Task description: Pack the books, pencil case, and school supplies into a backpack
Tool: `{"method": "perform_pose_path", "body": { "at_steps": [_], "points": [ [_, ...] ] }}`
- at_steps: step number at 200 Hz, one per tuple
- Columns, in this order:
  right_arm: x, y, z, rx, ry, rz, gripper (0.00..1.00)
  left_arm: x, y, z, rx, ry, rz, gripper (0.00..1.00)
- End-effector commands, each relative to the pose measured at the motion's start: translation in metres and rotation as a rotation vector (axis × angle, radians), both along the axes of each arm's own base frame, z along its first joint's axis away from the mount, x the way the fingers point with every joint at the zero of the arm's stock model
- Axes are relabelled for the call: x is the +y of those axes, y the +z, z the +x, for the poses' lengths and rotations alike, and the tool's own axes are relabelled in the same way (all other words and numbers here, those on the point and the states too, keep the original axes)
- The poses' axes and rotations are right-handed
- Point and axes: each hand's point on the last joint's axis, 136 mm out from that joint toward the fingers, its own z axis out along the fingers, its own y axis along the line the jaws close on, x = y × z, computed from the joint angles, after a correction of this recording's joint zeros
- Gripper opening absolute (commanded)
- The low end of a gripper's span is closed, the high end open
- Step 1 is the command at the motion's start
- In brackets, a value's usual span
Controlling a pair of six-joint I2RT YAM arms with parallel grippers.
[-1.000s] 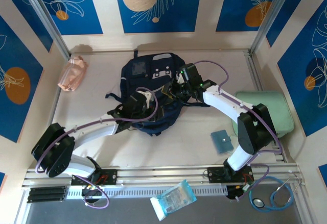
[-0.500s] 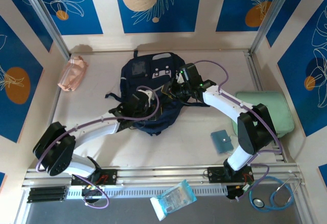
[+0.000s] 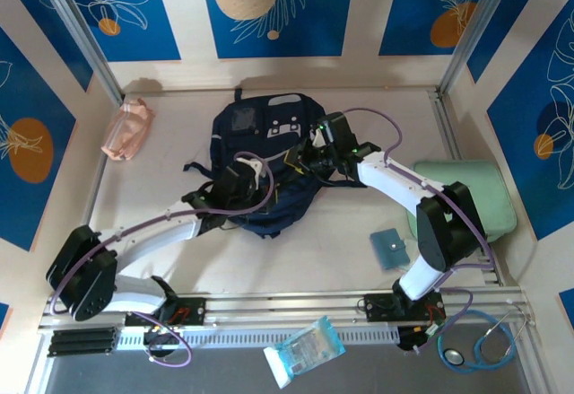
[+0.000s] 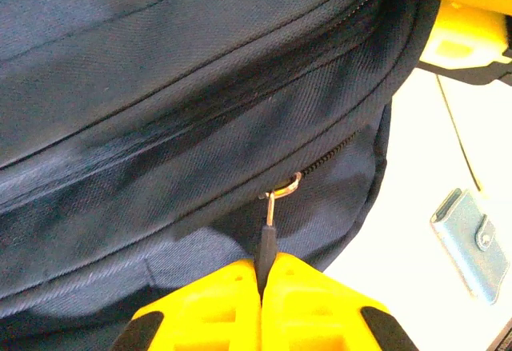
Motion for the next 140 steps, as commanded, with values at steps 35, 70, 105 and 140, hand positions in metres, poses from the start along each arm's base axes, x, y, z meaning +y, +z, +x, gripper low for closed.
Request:
{"method": "perform_pose_path", "body": {
  "at_steps": [35,70,105,140],
  "points": [
    [-0.017,0.031,0.007,-0.086,-0.018,0.056,0.05,0.064,-0.049,-0.020,0.117,0.074,0.240,0.00],
    [-0.035,0.033,0.009,-0.087,-0.067,0.046,0.01,0.092,-0.063,-0.026,0.157,0.125,0.308,0.00],
    [-0.056,0.034,0.008,-0.098,-0.118,0.045,0.01,0.091,-0.042,-0.019,0.093,0.108,0.266,0.00],
    [-0.047,0.030,-0.006,-0.082,-0.111,0.056,0.26,0.057,0.003,-0.008,-0.006,-0.016,0.156,0.00]
  ]
}}
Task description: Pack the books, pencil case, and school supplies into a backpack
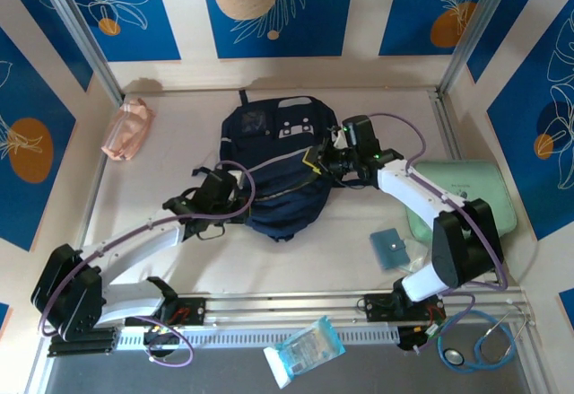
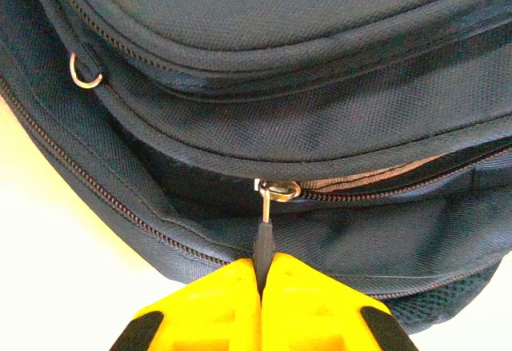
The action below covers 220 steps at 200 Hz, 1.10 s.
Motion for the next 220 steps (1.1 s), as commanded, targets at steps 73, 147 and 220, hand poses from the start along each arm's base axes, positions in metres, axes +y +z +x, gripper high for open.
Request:
{"method": "perform_pose_path", "body": {
  "at_steps": [73,147,220],
  "points": [
    [0.019,-0.001,-0.034,0.016,-0.127,0.013,0.57,-0.072,0.055,0.012,-0.110,-0.218,-0.132,0.00],
    [0.033,-0.023,-0.033,0.107,-0.167,-0.035,0.53,-0.099,0.050,0.009,-0.103,-0.266,-0.133,0.00],
    [0.032,-0.028,-0.027,0.127,-0.174,-0.053,0.21,-0.087,0.041,0.007,-0.093,-0.254,-0.078,0.00]
  ]
}}
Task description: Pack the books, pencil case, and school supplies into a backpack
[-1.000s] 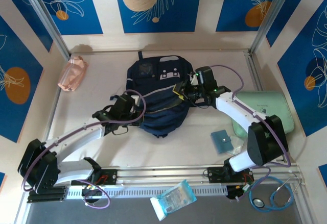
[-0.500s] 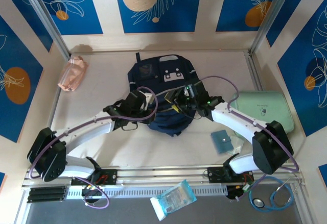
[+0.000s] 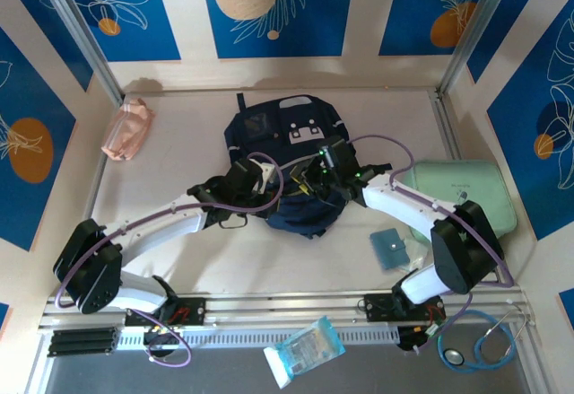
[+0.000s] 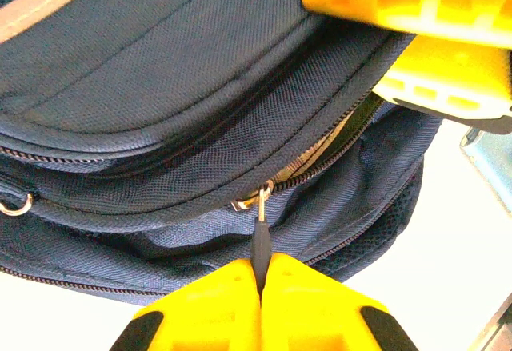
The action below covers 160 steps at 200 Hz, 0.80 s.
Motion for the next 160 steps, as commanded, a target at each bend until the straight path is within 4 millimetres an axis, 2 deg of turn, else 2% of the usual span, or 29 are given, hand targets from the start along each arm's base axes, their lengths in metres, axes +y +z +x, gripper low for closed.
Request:
{"method": "perform_pose_path", "body": {
  "at_steps": [1,40,58,76,99,134,160],
  "points": [
    [0.002,0.011,0.008,-0.033,0.001,0.004,0.20,-0.005,0.018,0.007,-0.062,-0.013,-0.017,0.00],
    [-0.018,0.036,0.016,-0.111,-0.036,0.014,0.15,0.018,0.013,0.010,-0.086,0.038,0.035,0.00],
    [-0.027,0.042,0.017,-0.130,-0.049,0.014,0.15,0.034,0.002,0.011,-0.086,0.071,0.083,0.00],
    [-0.028,0.041,0.018,-0.124,-0.034,0.022,0.13,0.060,-0.017,0.014,-0.058,0.129,0.186,0.00],
    [-0.027,0.035,0.015,-0.103,-0.026,0.023,0.12,0.080,-0.032,0.017,-0.011,0.173,0.241,0.00],
    [-0.026,0.038,0.014,-0.110,-0.021,0.032,0.12,0.093,-0.034,0.029,0.002,0.201,0.238,0.00],
    [-0.024,0.042,0.013,-0.112,-0.010,0.042,0.12,0.081,-0.025,0.041,0.055,0.131,0.081,0.00]
  ]
}}
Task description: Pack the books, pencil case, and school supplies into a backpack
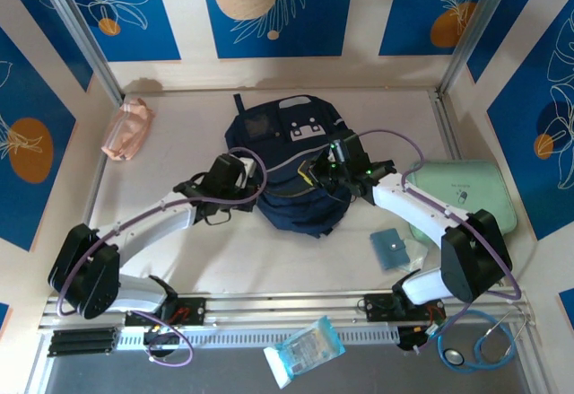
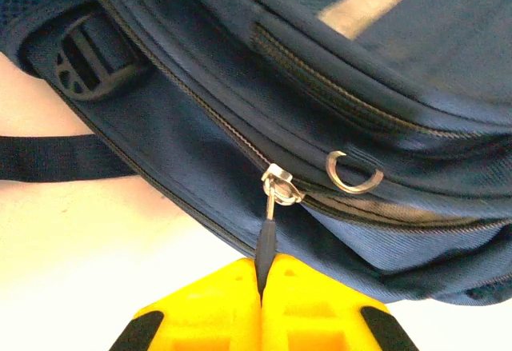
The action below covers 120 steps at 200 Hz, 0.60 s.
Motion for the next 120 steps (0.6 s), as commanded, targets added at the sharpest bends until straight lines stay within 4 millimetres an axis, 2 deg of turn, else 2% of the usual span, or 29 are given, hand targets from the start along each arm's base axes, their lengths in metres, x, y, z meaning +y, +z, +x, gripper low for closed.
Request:
{"method": "perform_pose_path", "body": {
  "at_steps": [1,23,70,104,120],
  "points": [
    [-0.007,0.015,0.004,-0.052,-0.005,0.003,0.11,0.013,-0.008,0.007,0.072,-0.012,-0.035,0.00],
    [-0.003,0.016,0.002,-0.050,0.015,0.018,0.12,0.019,-0.007,0.026,0.074,-0.009,-0.032,0.00],
    [0.001,0.015,-0.003,-0.039,0.035,0.027,0.12,0.046,-0.023,0.076,0.111,0.074,0.034,0.00],
    [0.004,0.009,-0.007,-0.020,0.052,0.024,0.11,0.054,-0.014,0.102,0.097,0.082,0.052,0.00],
    [0.007,0.005,-0.009,-0.012,0.057,0.023,0.12,0.059,-0.009,0.111,0.077,0.092,0.072,0.12]
  ]
}}
